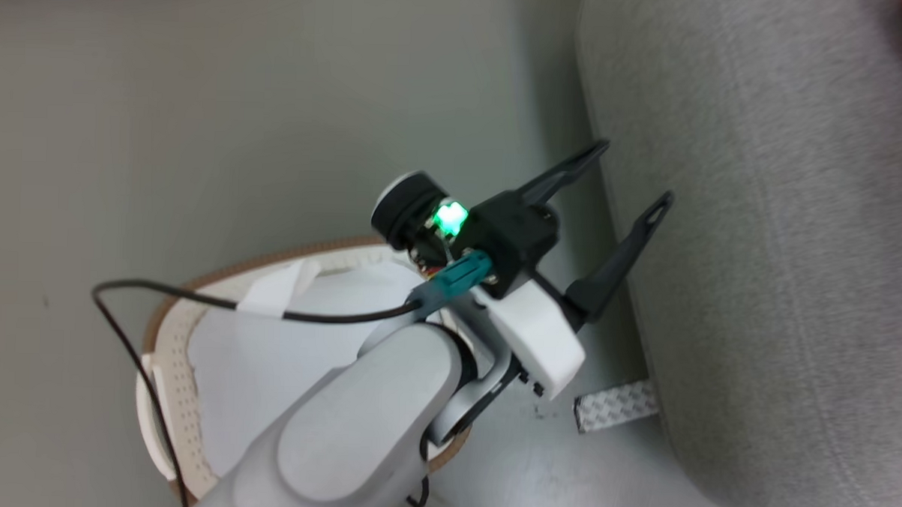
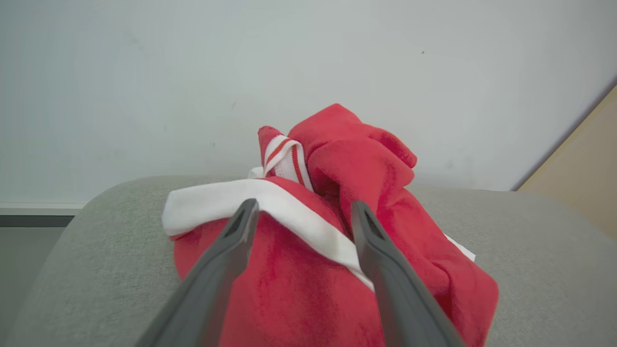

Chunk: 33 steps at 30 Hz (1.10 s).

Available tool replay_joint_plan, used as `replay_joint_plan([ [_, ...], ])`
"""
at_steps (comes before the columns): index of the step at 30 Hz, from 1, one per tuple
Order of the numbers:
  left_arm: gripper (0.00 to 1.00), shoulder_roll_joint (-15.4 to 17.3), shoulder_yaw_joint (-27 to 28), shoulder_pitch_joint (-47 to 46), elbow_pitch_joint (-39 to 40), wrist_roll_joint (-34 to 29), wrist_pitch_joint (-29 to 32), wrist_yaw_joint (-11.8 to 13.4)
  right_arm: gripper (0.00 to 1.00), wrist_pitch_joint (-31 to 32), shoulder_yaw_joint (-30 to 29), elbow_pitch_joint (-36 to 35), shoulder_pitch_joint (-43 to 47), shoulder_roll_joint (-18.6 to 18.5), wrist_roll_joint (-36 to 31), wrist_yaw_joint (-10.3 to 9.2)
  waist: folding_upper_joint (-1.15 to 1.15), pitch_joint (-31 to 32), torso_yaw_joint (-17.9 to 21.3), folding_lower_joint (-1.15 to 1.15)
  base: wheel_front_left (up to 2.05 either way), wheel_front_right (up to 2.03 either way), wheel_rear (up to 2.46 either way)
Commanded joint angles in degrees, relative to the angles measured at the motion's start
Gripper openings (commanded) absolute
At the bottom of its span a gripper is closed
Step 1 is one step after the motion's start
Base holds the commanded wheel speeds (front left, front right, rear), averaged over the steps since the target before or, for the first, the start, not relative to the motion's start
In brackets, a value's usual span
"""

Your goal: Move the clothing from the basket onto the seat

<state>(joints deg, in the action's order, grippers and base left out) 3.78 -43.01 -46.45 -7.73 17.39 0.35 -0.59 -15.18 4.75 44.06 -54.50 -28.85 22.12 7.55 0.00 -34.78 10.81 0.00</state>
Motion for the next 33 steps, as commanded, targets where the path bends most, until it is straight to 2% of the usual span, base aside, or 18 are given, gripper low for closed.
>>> replay_joint_plan([
  [1,1.00,0.4,0.2,1.5,-0.5,0.8,-0.5,0.1,1.00,0.0,0.1,-1.5,2.4,0.3,-0.6,-0.13,0.00,3.7,0.7,0.00,0.00,0.00,0.00],
  [8,1.00,2.1,2.4,8.2,-2.7,3.7,-3.8,2.8,1.00,0.1,1.6,-12.3,12.8,1.5,-3.3,-0.13,0.00,14.4,0.2,0.00,0.00,0.00,0.00],
  [17,1.00,5.4,6.5,17.6,-4.3,6.4,-7.4,7.6,1.00,0.1,1.7,-20.7,25.2,3.8,-4.4,-0.13,0.00,25.6,-3.4,0.00,0.00,0.00,0.00],
  [26,1.00,9.6,10.7,26.6,-6.2,8.8,-10.8,11.2,1.00,0.1,1.7,-25.6,36.3,9.8,-7.0,-0.13,0.00,32.0,-6.3,0.00,0.00,0.00,0.00],
  [33,1.00,11.6,13.9,33.2,-7.2,11.1,-13.4,13.2,1.00,0.1,1.3,-26.8,41.9,14.6,-9.5,-0.13,0.00,34.5,-7.3,0.00,0.00,0.00,0.00],
])
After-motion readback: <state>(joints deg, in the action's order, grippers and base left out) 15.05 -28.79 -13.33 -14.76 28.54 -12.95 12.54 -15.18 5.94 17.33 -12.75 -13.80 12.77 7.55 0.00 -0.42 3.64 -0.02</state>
